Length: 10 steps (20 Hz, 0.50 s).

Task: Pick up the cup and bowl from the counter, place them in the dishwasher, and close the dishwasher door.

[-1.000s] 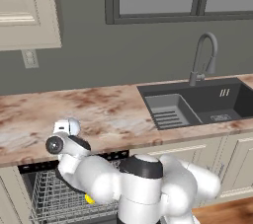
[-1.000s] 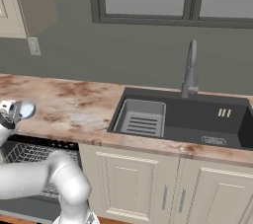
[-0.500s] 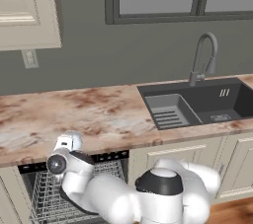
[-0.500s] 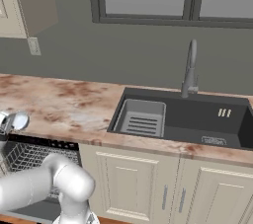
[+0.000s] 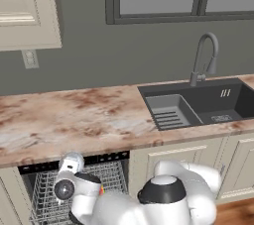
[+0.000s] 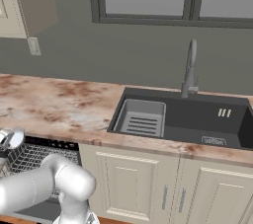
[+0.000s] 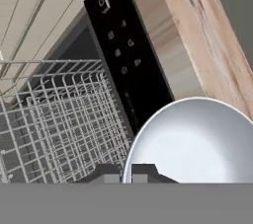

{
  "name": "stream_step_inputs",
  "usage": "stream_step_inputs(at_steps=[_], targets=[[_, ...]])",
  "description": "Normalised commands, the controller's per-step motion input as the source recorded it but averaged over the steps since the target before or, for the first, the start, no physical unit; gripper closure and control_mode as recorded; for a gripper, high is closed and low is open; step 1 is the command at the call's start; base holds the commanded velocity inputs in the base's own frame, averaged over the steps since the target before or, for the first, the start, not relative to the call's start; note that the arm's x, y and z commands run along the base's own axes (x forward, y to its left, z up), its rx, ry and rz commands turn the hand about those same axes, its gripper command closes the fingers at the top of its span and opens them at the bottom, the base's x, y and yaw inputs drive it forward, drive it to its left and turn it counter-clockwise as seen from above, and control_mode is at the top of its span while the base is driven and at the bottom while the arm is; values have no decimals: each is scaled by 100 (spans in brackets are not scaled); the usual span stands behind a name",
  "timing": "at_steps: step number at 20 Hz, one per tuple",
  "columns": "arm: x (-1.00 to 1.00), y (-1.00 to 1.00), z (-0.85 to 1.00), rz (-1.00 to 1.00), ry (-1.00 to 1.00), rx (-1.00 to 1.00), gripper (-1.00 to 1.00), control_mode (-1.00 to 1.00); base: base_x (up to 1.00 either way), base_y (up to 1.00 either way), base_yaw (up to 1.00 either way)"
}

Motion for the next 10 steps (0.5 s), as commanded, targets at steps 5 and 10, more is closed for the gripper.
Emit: stream_step_inputs(at_steps=[5,10], targets=[[-18,2,-78,0,12,7,100,-100,0,0,0],[-1,0,-80,0,13,6,100,-100,0,0,0]])
